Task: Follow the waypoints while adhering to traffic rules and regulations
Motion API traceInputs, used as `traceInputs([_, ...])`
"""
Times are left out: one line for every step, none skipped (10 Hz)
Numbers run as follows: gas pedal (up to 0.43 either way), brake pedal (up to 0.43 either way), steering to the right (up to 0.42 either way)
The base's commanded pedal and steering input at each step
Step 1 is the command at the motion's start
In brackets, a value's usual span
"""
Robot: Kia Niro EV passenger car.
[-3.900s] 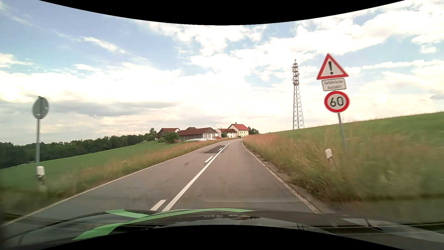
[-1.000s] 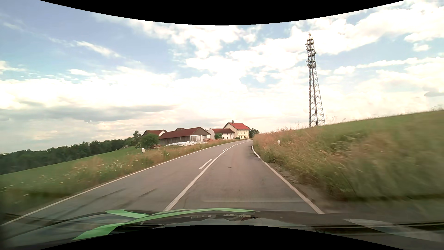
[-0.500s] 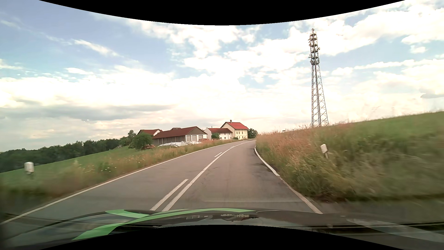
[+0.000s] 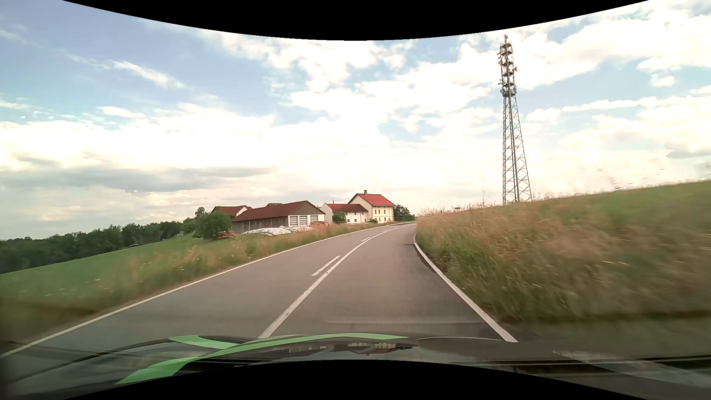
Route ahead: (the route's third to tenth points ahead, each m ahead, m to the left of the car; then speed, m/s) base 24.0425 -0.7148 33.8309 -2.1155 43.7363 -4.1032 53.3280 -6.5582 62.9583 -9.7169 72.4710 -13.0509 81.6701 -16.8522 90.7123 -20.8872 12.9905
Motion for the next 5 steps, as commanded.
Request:
traceInputs([0.130, 0.000, 0.012])
traceInputs([0.118, 0.000, 0.014])
traceInputs([0.110, 0.000, 0.015])
traceInputs([0.110, 0.000, 0.015])
traceInputs([0.110, 0.000, 0.015])
